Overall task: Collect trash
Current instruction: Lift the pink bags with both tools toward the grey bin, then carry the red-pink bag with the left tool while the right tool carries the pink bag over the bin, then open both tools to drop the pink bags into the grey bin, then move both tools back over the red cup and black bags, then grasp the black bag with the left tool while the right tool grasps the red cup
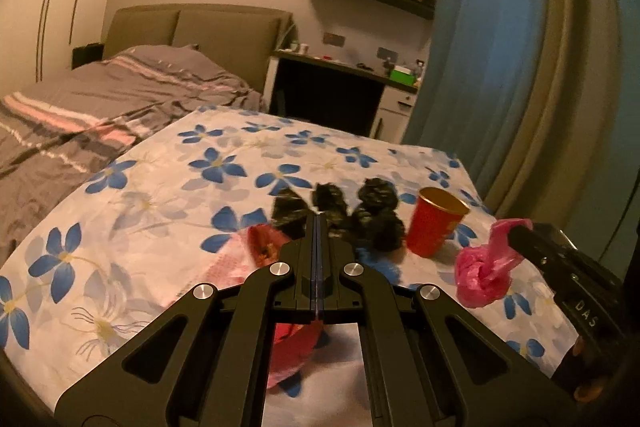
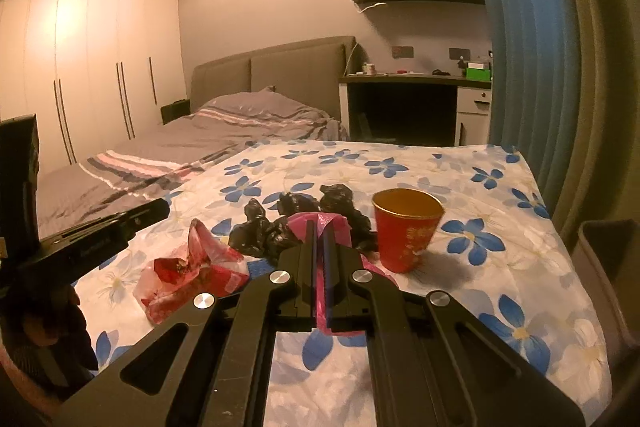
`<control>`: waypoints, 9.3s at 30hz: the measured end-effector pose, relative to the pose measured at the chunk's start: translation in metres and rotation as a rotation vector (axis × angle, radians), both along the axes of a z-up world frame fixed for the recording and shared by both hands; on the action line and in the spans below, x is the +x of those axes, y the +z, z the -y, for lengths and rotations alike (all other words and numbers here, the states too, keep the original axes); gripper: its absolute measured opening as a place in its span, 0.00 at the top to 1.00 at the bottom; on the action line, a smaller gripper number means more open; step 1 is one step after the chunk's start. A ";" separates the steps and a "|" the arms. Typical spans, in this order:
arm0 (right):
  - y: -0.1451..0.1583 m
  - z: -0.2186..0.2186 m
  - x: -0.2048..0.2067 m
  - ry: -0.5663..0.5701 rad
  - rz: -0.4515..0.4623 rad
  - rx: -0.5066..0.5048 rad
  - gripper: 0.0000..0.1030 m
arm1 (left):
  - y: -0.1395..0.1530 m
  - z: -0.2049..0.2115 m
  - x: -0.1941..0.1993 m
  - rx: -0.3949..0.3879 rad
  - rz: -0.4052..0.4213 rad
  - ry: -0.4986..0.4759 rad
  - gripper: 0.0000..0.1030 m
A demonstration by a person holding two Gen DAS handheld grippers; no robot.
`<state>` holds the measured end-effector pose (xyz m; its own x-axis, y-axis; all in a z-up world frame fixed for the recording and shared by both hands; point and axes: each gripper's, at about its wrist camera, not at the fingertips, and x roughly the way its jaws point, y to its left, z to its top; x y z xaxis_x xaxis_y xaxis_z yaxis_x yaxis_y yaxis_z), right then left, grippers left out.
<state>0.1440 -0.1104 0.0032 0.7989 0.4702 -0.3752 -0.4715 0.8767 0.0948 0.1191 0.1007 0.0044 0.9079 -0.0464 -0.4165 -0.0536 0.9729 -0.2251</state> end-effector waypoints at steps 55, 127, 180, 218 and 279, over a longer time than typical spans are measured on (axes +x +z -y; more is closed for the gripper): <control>-0.017 0.030 -0.010 -0.041 -0.040 0.021 0.97 | -0.070 -0.036 -0.001 0.026 -0.226 0.009 1.00; 0.001 0.291 0.017 -0.581 0.081 0.027 0.97 | -0.015 0.369 0.117 0.053 -0.016 -0.630 1.00; -0.019 0.319 0.040 -0.668 0.015 0.057 0.64 | -0.051 0.383 0.158 -0.076 -0.137 -0.635 0.16; -0.005 0.187 -0.004 -0.528 0.055 0.035 0.14 | -0.019 0.119 0.066 0.089 -0.039 0.035 0.06; -0.056 -0.020 0.148 -0.200 -0.134 -0.102 0.33 | -0.035 -0.010 0.083 0.063 -0.089 0.225 0.06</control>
